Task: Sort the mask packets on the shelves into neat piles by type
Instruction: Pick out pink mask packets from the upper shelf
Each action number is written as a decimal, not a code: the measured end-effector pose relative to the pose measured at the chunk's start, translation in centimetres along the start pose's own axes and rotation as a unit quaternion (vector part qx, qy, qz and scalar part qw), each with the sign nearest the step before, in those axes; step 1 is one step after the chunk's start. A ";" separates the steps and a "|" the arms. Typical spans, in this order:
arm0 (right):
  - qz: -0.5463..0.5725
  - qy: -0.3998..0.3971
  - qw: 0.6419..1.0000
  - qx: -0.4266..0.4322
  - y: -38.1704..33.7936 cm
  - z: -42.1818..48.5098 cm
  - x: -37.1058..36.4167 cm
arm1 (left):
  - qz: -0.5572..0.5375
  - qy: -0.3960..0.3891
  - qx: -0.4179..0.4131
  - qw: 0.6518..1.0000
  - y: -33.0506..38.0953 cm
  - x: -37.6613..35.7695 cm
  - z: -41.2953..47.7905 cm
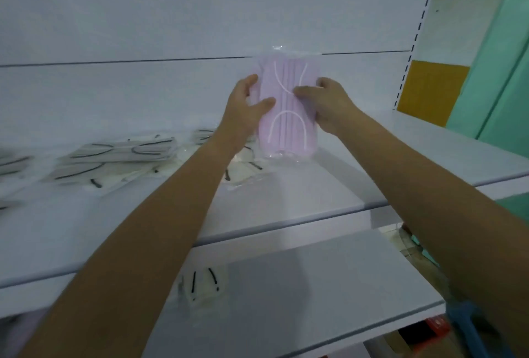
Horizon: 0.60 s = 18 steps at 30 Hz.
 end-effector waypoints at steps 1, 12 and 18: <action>0.011 -0.007 1.000 0.018 -0.6 -0.1 -1.1 | 0.014 0.011 -0.020 1.000 0.6 1.1 -0.1; -0.109 -0.191 0.975 0.025 1.8 -3.6 -14.0 | 0.054 0.132 0.035 0.989 -0.9 12.7 -3.0; -0.111 -0.233 0.965 0.050 1.8 -5.7 -21.0 | 0.102 0.183 0.029 0.977 -0.3 19.7 -5.5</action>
Point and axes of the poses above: each hand's wrist, its own z-axis towards the middle knuckle, its own x-axis out of the back of the hand, y = z × x, the point moved 9 cm from there along z, towards the middle knuckle, and after that the axes turned 6 degrees about z, right-handed, at the moved point
